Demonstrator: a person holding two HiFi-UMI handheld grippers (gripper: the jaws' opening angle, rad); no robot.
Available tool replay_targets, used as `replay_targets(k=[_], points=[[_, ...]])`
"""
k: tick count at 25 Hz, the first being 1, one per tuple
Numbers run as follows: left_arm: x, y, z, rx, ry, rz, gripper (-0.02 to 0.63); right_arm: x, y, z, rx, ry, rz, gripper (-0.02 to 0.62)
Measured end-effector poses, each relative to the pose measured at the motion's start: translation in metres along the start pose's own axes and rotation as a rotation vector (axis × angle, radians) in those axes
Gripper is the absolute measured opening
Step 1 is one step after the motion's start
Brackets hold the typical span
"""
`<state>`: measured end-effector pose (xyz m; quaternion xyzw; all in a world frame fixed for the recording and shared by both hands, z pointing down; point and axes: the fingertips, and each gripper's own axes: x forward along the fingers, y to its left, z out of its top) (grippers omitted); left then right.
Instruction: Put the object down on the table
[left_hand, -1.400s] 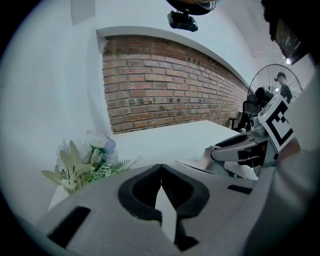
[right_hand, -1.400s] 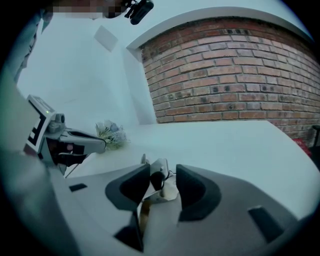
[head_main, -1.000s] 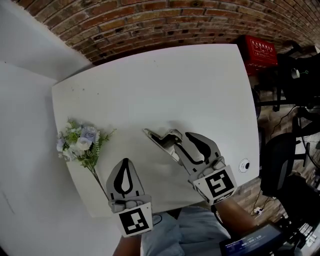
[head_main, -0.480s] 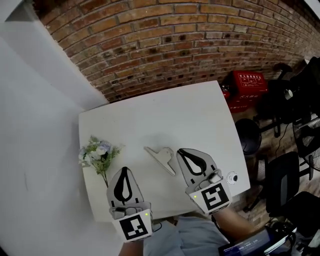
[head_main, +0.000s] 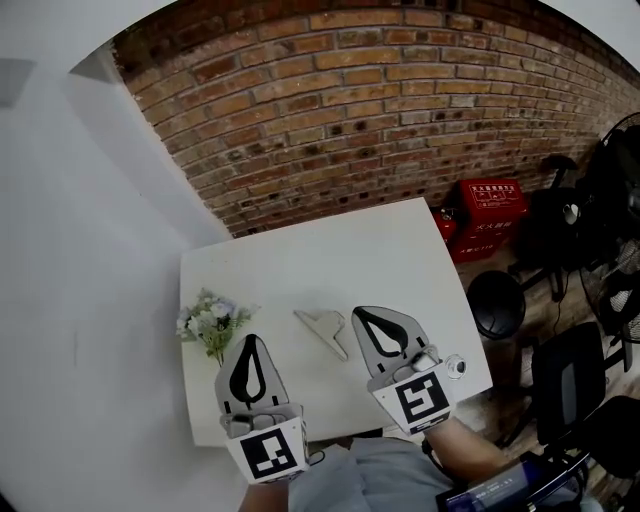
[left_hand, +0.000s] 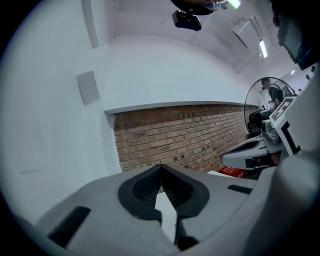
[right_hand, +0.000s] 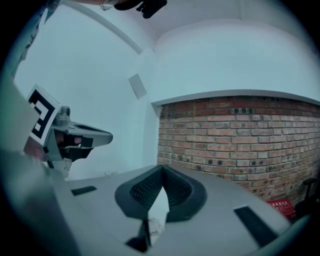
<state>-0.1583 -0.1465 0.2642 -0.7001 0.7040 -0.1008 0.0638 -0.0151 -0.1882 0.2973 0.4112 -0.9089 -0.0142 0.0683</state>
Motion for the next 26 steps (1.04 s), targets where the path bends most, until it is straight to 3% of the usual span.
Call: replay_targets(k=[26], points=[[-0.013, -0.001, 0.002, -0.021, -0.016, -0.034, 0.009, -0.012, 0.006, 0.007, 0.000, -0.018, -0.030, 0.005]])
